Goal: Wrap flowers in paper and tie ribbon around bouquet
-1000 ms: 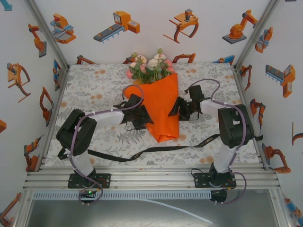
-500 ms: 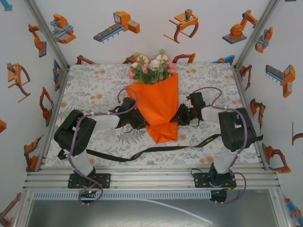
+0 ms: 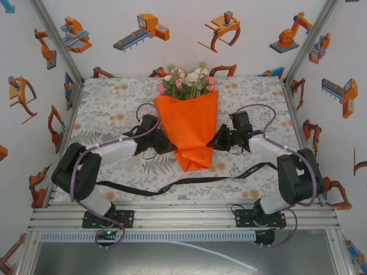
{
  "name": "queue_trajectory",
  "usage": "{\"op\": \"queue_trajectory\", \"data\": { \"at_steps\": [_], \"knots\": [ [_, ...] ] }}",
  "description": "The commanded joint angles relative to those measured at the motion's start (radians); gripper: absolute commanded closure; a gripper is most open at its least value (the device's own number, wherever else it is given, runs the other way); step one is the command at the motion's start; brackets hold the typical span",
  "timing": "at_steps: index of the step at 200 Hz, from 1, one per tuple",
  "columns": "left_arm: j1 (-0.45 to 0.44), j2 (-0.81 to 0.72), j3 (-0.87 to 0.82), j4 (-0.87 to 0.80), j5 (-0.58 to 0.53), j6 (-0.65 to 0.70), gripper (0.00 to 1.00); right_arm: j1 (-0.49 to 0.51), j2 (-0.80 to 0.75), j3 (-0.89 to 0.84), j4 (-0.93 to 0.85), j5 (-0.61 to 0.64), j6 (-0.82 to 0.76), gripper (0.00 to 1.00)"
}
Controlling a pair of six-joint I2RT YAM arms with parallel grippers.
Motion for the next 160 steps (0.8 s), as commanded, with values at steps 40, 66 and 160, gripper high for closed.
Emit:
{"op": "queue_trajectory", "data": {
  "at_steps": [40, 66, 160],
  "knots": [
    [-0.083, -0.132, -0.055, -0.153, 0.021, -0.002, 1.00, 0.056, -0.126, -0.086, -0.154, 0.045, 0.008, 0.87],
    [-0.136, -0.158, -0.081, -0.160, 0.016, -0.054, 1.00, 0.085, -0.168, -0.107, -0.218, 0.052, -0.014, 0.87],
    [-0.146, -0.007, -0.109, -0.118, -0.082, 0.032, 1.00, 0.148, -0.259, -0.369, 0.004, 0.187, 0.130, 0.82]
  ]
}}
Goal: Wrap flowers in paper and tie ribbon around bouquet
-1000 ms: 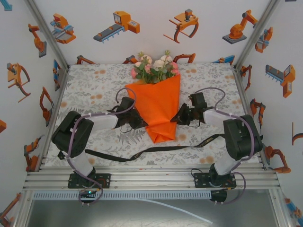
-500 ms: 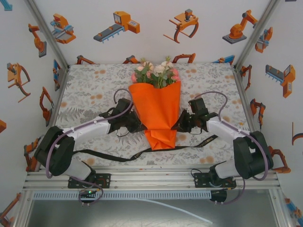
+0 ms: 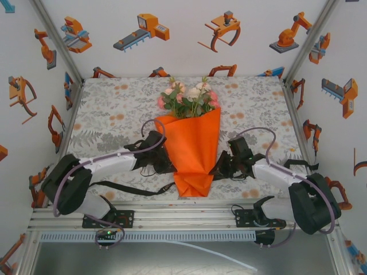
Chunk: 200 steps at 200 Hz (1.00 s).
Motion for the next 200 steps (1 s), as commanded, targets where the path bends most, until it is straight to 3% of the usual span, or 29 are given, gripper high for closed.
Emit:
{"op": "queue_trajectory", "data": {
  "at_steps": [1, 32, 108, 174, 200],
  "knots": [
    [0.013, 0.090, 0.026, 0.023, -0.037, 0.052, 1.00, 0.005, 0.005, -0.028, 0.059, 0.086, 0.040, 0.82],
    [0.029, 0.108, 0.053, 0.011, -0.066, 0.102, 0.99, 0.007, 0.032, -0.012, 0.086, 0.109, 0.040, 0.73],
    [0.079, 0.030, 0.080, -0.091, -0.068, 0.183, 0.55, 0.007, -0.093, 0.077, -0.126, 0.194, 0.040, 0.35],
    [0.086, -0.132, 0.079, -0.232, -0.123, 0.172, 0.36, -0.005, -0.187, 0.218, -0.363, 0.326, 0.028, 0.31],
    [0.114, -0.273, 0.076, -0.356, -0.185, 0.120, 0.35, -0.100, -0.197, 0.316, -0.535, 0.406, -0.029, 0.30]
  ]
}}
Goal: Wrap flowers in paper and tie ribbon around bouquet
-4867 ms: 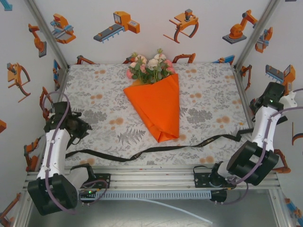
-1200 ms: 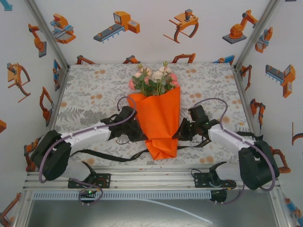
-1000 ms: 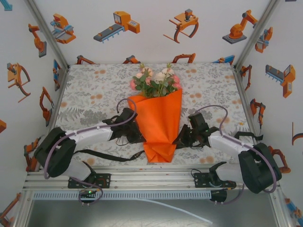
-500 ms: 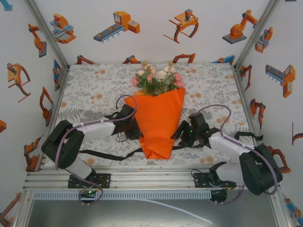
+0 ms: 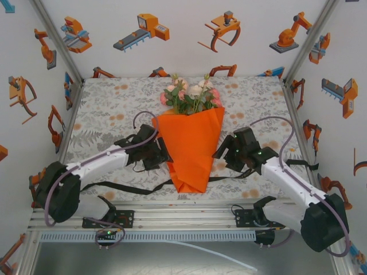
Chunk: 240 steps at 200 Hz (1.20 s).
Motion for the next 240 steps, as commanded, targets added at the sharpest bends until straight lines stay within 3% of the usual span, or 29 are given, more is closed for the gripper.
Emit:
{"op": "queue_trajectory", "data": {
  "at_steps": [1, 35, 54, 92, 125, 143, 162, 178, 204, 240],
  "knots": [
    [0.029, -0.130, 0.020, -0.168, -0.083, -0.045, 0.35, -0.082, -0.019, 0.093, -0.203, 0.120, -0.058, 0.30],
    [0.096, -0.340, -0.005, -0.398, -0.182, -0.180, 0.34, -0.371, 0.018, 0.135, -0.365, 0.125, -0.183, 0.29],
    [0.129, -0.449, -0.040, -0.529, -0.222, -0.245, 0.32, -0.505, 0.064, 0.126, -0.372, 0.109, -0.268, 0.28],
    [0.160, -0.669, -0.164, -0.659, -0.238, -0.343, 0.27, -0.606, 0.225, 0.120, -0.319, 0.059, -0.326, 0.29],
    [0.162, -0.811, -0.246, -0.741, -0.233, -0.424, 0.23, -0.640, 0.320, 0.092, -0.141, 0.042, -0.371, 0.33],
    [0.162, -0.855, -0.272, -0.771, -0.246, -0.471, 0.21, -0.651, 0.404, 0.098, -0.071, 0.028, -0.387, 0.43],
    [0.163, -0.852, -0.281, -0.828, -0.258, -0.560, 0.13, -0.663, 0.479, 0.114, -0.022, -0.014, -0.384, 0.80],
    [0.172, -0.819, -0.277, -0.861, -0.276, -0.599, 0.11, -0.663, 0.486, 0.132, -0.008, -0.055, -0.368, 1.00],
    [0.230, -0.750, -0.254, -0.836, -0.326, -0.569, 0.11, -0.662, 0.427, 0.158, 0.035, -0.114, -0.339, 1.00],
    [0.458, -0.672, -0.256, -0.793, -0.332, -0.429, 0.10, -0.662, 0.429, 0.224, 0.033, -0.132, -0.305, 1.00]
  ]
}}
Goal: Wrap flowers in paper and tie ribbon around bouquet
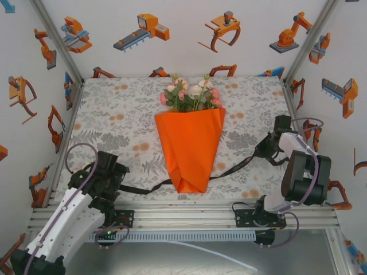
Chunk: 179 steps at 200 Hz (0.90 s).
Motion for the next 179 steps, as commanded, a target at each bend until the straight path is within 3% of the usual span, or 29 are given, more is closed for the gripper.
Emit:
{"op": "queue_trajectory", "data": {
  "at_steps": [1, 35, 66, 136, 152, 171, 179],
  "knots": [
    [0.121, 0.031, 0.002, -0.160, -0.050, 0.091, 0.10, -0.002, -0.012, 0.064, 0.036, -0.036, 0.037, 1.00],
    [0.291, 0.107, 0.020, -0.147, -0.119, 0.200, 0.09, -0.002, -0.012, 0.067, 0.039, -0.046, 0.057, 1.00],
    [0.385, 0.182, -0.005, -0.014, -0.075, 0.314, 0.08, -0.002, -0.016, 0.063, 0.035, -0.045, 0.051, 1.00],
    [0.437, 0.375, -0.074, 0.260, -0.002, 0.370, 0.35, -0.002, -0.016, 0.087, 0.026, -0.074, 0.033, 1.00],
    [0.444, 0.421, -0.079, 0.335, 0.022, 0.382, 0.52, -0.002, -0.006, 0.101, 0.027, -0.091, 0.031, 1.00],
    [0.462, 0.496, -0.072, 0.459, 0.089, 0.418, 0.99, -0.002, 0.008, 0.124, 0.037, -0.113, 0.034, 1.00],
    [0.468, 0.535, -0.042, 0.489, 0.108, 0.436, 1.00, -0.002, 0.016, 0.137, 0.049, -0.125, 0.037, 1.00]
  ]
}}
